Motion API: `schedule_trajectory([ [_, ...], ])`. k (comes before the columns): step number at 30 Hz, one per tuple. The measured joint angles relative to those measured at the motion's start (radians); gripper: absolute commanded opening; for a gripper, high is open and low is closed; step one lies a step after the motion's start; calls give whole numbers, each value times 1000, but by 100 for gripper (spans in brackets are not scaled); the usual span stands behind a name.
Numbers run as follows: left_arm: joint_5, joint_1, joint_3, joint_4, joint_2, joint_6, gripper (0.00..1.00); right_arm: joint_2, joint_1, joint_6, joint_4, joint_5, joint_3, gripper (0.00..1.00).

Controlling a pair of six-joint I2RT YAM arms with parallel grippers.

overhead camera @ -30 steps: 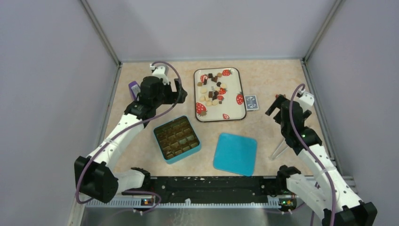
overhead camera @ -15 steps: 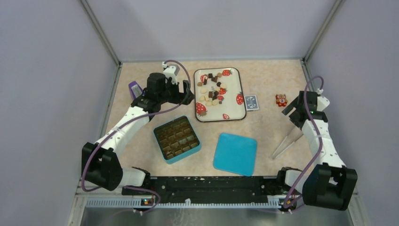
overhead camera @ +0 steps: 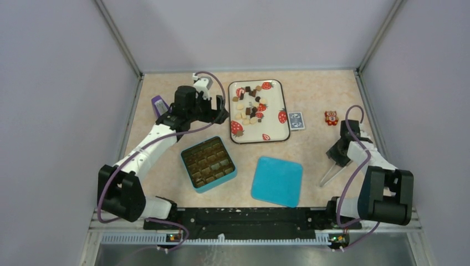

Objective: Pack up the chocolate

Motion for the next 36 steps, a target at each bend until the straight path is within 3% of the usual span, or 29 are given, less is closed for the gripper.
schedule_trajectory([
  [3, -2, 0, 0, 0, 0, 1, 99, 25, 0, -1, 26, -4, -5, 27],
  [7, -2, 0, 1, 0, 11, 0, 99, 39, 0, -19, 64, -7, -5, 0],
  [14, -2, 0, 15, -8, 43, 1, 99, 64, 58, -78, 91, 7, 13, 0],
  [26, -22, 0, 30, -22, 63, -2, 99, 63, 309, -223, 32, 83, 177, 0],
  [36, -37, 0, 41, -58, 63, 3, 99, 297, 379, -461, 20, 75, 363, 1],
])
